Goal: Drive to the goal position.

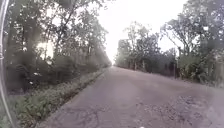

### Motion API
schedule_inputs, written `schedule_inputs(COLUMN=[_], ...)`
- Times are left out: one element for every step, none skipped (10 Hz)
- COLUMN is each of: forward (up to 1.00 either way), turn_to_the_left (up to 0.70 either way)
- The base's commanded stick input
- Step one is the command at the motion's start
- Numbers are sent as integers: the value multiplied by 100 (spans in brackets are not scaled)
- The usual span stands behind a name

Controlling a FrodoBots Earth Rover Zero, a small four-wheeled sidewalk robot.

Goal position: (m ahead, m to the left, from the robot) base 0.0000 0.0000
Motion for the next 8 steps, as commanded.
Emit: schedule_inputs(forward=[10,10,10,10,10,10,10,10], turn_to_the_left=[1,1,1,1,1,1,1,1])
